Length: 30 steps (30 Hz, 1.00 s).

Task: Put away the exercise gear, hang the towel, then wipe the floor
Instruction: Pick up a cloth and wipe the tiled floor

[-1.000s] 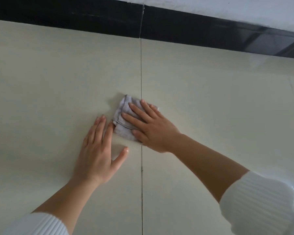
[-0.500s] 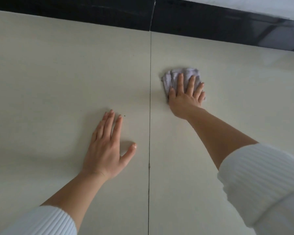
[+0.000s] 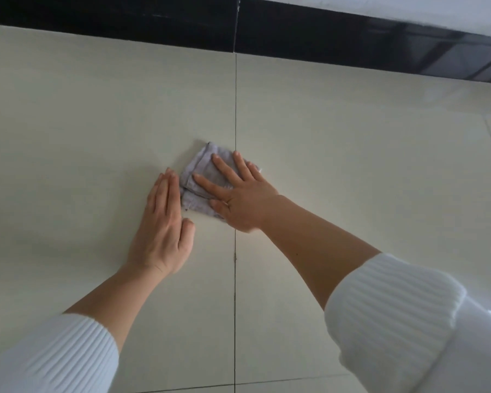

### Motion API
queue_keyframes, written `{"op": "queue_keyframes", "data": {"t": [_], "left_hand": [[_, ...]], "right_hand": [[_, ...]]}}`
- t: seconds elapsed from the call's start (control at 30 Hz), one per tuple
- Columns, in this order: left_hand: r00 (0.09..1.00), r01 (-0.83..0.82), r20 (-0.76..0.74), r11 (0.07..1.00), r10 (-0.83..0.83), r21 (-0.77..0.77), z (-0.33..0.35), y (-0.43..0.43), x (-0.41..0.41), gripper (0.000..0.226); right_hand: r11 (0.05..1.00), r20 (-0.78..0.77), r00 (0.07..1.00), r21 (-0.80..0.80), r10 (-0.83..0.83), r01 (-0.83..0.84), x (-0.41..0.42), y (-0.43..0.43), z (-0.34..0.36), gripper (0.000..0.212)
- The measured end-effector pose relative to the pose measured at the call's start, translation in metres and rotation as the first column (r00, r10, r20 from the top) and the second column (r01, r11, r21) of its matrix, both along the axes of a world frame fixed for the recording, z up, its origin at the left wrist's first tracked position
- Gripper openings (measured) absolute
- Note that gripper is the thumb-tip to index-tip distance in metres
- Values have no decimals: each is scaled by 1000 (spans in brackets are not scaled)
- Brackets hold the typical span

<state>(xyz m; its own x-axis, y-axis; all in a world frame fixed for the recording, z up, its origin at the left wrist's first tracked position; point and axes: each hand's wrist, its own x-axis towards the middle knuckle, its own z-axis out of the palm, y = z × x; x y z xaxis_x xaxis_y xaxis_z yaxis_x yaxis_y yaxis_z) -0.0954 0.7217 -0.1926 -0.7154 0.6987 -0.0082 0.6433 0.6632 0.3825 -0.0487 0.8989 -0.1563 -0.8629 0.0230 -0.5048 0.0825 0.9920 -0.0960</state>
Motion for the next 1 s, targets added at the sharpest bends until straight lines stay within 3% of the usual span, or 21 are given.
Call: {"op": "queue_keyframes", "data": {"t": [0.13, 0.27, 0.43, 0.5, 0.6, 0.73, 0.8, 1.0], "left_hand": [[1000, -14, 23, 991, 11, 134, -3, -5, -1, 64], [988, -127, 115, 967, 103, 221, 1, -4, -1, 70], [999, -44, -2, 998, 44, 55, -3, -9, 13, 62], [999, -47, 17, 999, 47, -6, -2, -13, 23, 62], [998, -24, 56, 998, 27, -61, 2, -22, 36, 65], [997, -16, 73, 993, 25, -119, 7, -27, 48, 68], [997, -17, 76, 991, 28, -135, 7, -27, 50, 69], [995, -24, 95, 985, 41, -169, 8, -27, 52, 59]], "right_hand": [[999, -55, 998, -29, 35, -36, 37, -18, 0, 51], [997, -88, 995, -58, 52, -57, 88, -32, -4, 51], [989, -105, 988, -88, 111, -120, 141, -20, -8, 57], [996, -135, 990, -69, 49, -59, 154, 4, -12, 60], [977, -171, 963, 3, -207, 211, 165, 48, -17, 76], [791, -80, 790, 27, -608, 612, 188, 108, -13, 59], [682, -53, 684, 58, -728, 729, 209, 118, -8, 60], [151, -116, 164, 108, -980, 983, 228, 83, -11, 61]]}}
